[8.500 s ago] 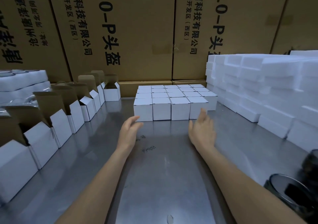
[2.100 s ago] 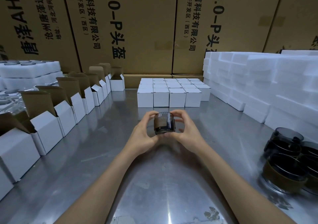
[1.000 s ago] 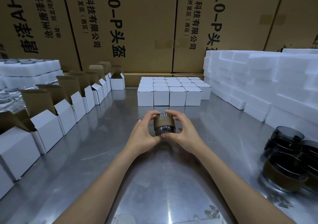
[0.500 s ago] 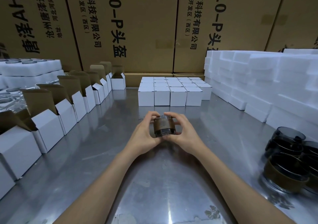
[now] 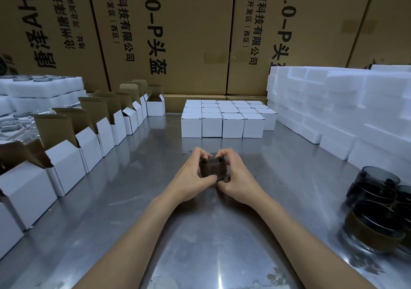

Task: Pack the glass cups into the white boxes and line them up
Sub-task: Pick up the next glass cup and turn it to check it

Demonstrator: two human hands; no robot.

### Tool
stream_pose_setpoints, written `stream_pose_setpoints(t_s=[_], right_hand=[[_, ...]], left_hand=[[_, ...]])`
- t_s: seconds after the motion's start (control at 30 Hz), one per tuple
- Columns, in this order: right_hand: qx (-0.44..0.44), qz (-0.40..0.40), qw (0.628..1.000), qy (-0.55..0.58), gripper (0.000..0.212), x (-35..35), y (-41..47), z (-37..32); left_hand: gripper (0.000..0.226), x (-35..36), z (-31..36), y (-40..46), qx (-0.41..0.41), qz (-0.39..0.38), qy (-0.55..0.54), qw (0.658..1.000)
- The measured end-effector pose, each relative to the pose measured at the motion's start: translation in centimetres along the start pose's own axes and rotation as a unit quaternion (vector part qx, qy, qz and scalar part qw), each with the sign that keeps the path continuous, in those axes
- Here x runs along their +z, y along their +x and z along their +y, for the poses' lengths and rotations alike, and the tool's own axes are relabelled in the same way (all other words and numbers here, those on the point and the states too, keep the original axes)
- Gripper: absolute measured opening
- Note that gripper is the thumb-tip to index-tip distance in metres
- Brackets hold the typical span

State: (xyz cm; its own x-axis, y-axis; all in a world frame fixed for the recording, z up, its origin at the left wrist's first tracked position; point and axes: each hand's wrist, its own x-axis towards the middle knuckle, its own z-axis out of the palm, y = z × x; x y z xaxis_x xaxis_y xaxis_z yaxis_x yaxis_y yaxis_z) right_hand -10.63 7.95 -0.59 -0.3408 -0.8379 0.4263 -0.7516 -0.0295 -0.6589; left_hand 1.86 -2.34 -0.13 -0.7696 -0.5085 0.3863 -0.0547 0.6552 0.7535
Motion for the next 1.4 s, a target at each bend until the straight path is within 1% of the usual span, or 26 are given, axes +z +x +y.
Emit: stream_pose_setpoints(t_s=[0.07,0.13,0.23,0.3,0.43,0.5,0.57,0.63,0.7,0.77,0.87,1.0,1.1,1.2,1.3,1.4], right_hand=[[-0.001,-0.011,1.0,0.001,0.05,0.1,0.0,0.0],[0.003,-0.014,1.0,0.005,0.047,0.3,0.0,0.1],[0.021,-0.009,1.0,0.018,0.039,0.4,0.0,0.3],[0.031,0.002,0.999,0.027,0.033,0.5,0.1,0.4],[0.041,0.024,0.998,0.031,0.03,0.5,0.3,0.5],[0.045,0.029,0.998,0.023,0.03,0.6,0.3,0.5],[0.051,0.033,0.998,0.017,0.029,0.6,0.5,0.4],[0.056,0.042,0.997,0.015,0.031,0.7,0.7,0.2],[0.062,0.044,0.997,0.016,0.042,0.6,1.0,0.0],[0.066,0.026,0.997,0.005,0.055,0.8,1.4,0.0],[0.061,0.013,0.998,-0.013,0.065,1.2,2.2,-0.1],[0.062,-0.005,0.998,-0.024,0.079,1.7,3.6,-0.3],[0.041,-0.02,0.998,-0.053,0.073,2.0,4.1,0.0],[0.008,-0.007,0.996,-0.092,0.068,2.4,5.0,0.5],[-0.027,0.01,0.989,-0.144,0.063,3.2,6.8,0.4],[-0.041,0.003,0.985,-0.167,0.065,3.8,8.5,0.2]], left_hand=[[0.029,-0.1,0.0,-0.1,-0.003,0.008,-0.004,1.0],[0.028,-0.2,-0.1,-0.1,0.008,0.024,0.009,1.0],[0.029,-0.2,-0.6,0.1,0.023,0.049,0.025,0.998],[0.026,-0.1,-0.6,0.2,0.024,0.06,0.015,0.998],[0.013,-0.2,-0.5,0.5,0.014,0.112,-0.076,0.991],[0.01,-0.4,-0.6,0.7,0.004,0.146,-0.125,0.981],[0.007,-0.6,-1.0,0.9,-0.012,0.183,-0.153,0.971],[0.006,-0.8,-1.8,1.5,-0.044,0.226,-0.168,0.959],[0.009,-1.2,-2.7,2.3,-0.09,0.265,-0.184,0.942],[0.011,-1.7,-3.6,3.0,-0.114,0.283,-0.19,0.933],[0.01,-2.6,-5.1,4.1,-0.121,0.261,-0.173,0.942],[0.016,-4.1,-7.1,6.2,-0.138,0.22,-0.129,0.957],[0.019,-5.7,-8.7,8.4,-0.153,0.198,-0.102,0.963],[0.025,-7.3,-10.8,11.0,-0.172,0.169,-0.061,0.968],[0.029,-8.8,-13.3,13.6,-0.178,0.126,0.014,0.976],[0.033,-10.0,-16.0,16.4,-0.176,0.074,0.105,0.976]])
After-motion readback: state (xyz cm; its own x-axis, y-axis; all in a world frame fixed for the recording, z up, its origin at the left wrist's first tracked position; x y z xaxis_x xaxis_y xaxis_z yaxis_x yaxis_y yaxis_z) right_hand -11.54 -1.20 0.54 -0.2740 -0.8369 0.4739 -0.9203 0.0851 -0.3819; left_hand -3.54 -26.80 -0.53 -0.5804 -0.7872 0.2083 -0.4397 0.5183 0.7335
